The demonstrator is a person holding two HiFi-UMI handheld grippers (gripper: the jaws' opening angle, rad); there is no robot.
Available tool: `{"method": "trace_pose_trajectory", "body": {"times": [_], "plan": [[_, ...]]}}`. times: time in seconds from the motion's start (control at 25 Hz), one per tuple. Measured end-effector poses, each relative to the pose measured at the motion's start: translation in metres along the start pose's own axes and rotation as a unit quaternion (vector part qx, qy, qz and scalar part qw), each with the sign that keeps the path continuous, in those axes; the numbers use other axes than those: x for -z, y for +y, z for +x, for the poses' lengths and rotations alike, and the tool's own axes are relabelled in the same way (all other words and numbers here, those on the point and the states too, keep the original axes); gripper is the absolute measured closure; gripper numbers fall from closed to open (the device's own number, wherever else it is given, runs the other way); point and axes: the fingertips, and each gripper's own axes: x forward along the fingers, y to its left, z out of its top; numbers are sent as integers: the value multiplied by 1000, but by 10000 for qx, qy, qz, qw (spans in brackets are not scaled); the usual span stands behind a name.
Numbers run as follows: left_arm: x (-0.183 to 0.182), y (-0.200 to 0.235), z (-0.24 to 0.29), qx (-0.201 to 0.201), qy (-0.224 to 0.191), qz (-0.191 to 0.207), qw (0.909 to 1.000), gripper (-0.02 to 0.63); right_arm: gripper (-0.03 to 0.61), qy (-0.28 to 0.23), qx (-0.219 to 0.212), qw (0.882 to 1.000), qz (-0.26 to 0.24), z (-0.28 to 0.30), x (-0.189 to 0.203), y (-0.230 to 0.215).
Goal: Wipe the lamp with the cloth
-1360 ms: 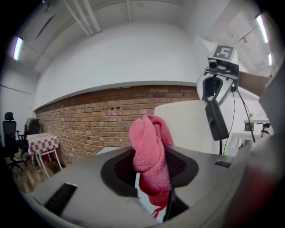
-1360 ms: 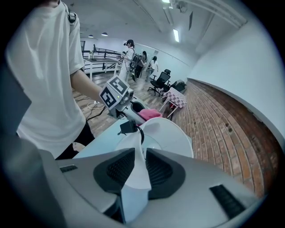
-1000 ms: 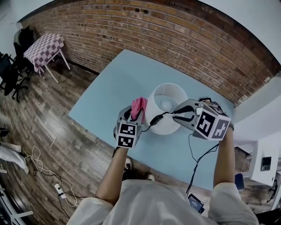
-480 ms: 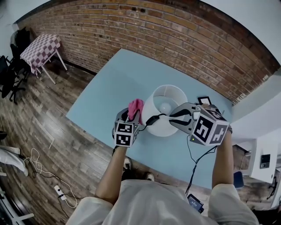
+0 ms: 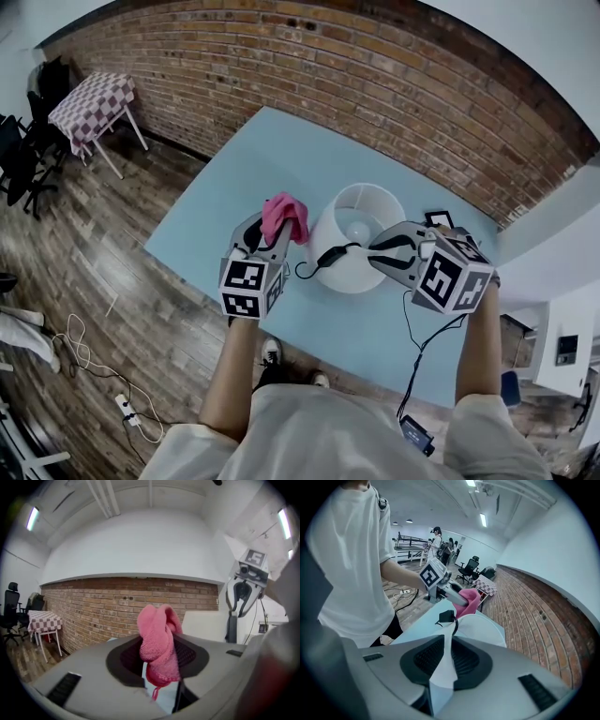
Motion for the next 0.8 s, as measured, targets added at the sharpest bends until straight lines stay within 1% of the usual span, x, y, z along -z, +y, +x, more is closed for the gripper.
{"method": "trace_pose_trajectory", "body": {"times": [0.16, 0.36, 0.48, 0.52, 0.6, 0.68, 0.8], "plan": [[-42, -16, -16, 280, -377, 87, 9989, 449, 502, 32, 45, 10000, -17, -10, 5, -5], [-68, -44, -25, 660, -509, 220, 9963, 449, 484, 246, -30, 9997, 24, -20, 17, -11], [-66, -58, -21, 875, -438, 286, 9948, 449, 467, 589, -143, 9982, 4, -21, 27, -13], [-63, -62, -19, 931, -381, 310, 9944, 449, 453, 712, -200, 9973, -41, -19, 31, -12], [-54, -69, -14, 1025, -266, 311, 9939, 449, 449, 866, -264, 9958, -155, -14, 36, -9], [-45, -73, -9, 1078, -187, 266, 9936, 449, 449, 842, -289, 9957, -250, -9, 36, -7], [-37, -74, -6, 1077, -176, 217, 9938, 448, 450, 747, -273, 9963, -326, -7, 36, -6]]}}
